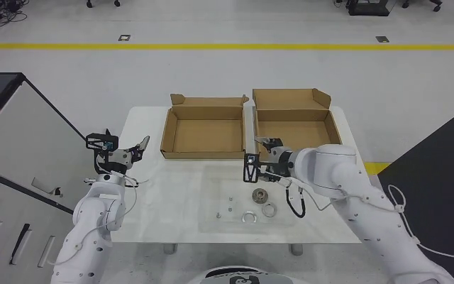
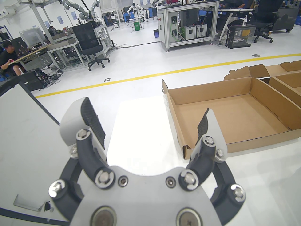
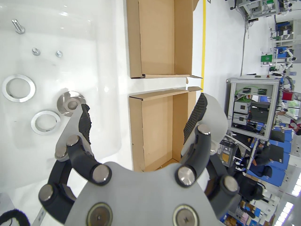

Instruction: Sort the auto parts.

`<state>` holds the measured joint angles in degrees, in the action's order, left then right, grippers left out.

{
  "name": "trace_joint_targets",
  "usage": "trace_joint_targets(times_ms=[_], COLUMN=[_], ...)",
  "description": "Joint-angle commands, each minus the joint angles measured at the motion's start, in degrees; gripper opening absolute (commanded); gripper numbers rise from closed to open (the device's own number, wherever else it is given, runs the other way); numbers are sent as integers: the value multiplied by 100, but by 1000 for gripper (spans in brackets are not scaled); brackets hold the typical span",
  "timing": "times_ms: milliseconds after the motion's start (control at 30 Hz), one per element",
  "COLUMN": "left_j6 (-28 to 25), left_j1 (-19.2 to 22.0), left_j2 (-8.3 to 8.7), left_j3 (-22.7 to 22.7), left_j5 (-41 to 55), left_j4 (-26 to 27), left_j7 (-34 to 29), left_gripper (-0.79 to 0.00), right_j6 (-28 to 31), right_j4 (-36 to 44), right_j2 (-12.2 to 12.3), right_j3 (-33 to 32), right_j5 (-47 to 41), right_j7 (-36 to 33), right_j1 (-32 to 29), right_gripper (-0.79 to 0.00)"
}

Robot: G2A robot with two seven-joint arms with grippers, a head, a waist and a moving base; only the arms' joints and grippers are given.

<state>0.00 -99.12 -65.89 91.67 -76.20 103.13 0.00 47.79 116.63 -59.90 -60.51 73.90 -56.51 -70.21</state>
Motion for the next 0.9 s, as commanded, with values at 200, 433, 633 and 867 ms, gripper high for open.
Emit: trace_joint_targets(times_ms=[200,433,633,867], left_j6=[0,0,0,0], left_j1=[0,0,0,0], left_j2=[0,0,0,0], left_j3=[0,0,0,0], left_j5=[0,0,0,0], left_j4=[0,0,0,0], left_j7=[0,0,0,0], left_gripper=[0,0,0,0], right_j6=[-1204,-1715,-1816,-1712], right_j4=[-158,-348,-539,-771], right_j2=[438,801,991,1049], right_j3=[1271,2162,2673,3038], right_j5=[-1645,-2833,-3471,-3666], right_j7=[-1205,-1714,-1815,-1710], right_j1=[994,1771,2135,2339], right_gripper=[0,0,0,0])
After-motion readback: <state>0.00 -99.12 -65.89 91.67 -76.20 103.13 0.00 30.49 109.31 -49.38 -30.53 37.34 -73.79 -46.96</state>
